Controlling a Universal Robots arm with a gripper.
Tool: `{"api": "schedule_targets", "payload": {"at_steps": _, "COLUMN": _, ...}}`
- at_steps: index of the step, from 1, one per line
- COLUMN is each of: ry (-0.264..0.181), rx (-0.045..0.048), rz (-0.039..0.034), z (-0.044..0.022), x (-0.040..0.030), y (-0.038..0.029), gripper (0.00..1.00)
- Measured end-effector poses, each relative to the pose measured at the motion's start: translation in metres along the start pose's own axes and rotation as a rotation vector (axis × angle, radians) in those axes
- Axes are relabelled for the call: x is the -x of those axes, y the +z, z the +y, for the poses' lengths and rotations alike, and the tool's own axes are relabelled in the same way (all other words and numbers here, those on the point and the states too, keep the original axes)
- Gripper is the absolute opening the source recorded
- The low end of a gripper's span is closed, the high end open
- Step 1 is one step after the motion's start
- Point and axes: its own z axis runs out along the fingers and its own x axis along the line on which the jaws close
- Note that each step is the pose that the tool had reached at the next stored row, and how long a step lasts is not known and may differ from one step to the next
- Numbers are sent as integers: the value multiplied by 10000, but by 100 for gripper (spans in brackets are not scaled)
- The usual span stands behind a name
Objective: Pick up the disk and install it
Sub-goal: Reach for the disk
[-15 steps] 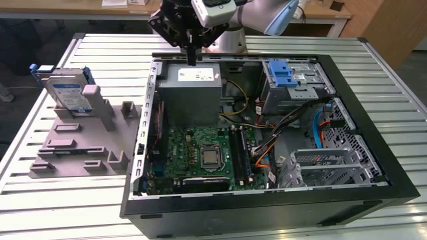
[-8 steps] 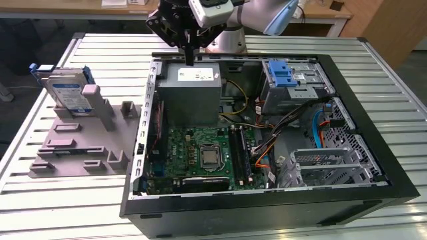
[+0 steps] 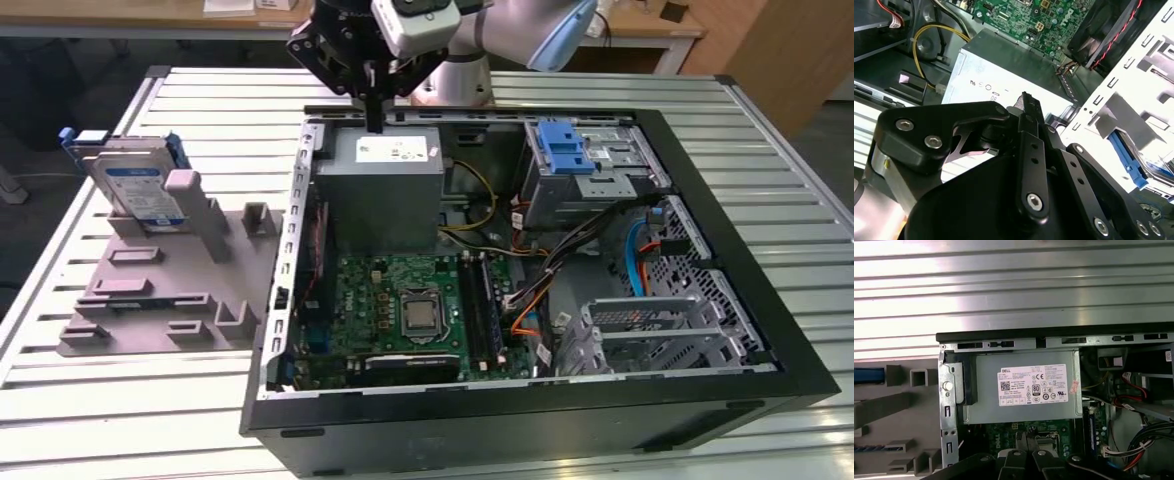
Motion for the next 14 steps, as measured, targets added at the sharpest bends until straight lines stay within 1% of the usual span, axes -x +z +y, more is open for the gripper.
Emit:
{"api": "schedule_targets", "payload": {"at_steps": 5, "ry": 1, "rx": 0, "rz": 13, "z": 0, "x": -37, "y": 5, "gripper": 11}}
{"api": "schedule_targets", "payload": {"at_steps": 9, "ry": 1, "rx": -1, "rz": 24, "z": 12, "x": -70, "y": 8, "gripper": 11}}
{"api": "schedule_targets", "payload": {"at_steps": 14, "ry": 3, "rx": -2, "rz": 34, "z": 39, "x": -147, "y": 15, "gripper": 11}}
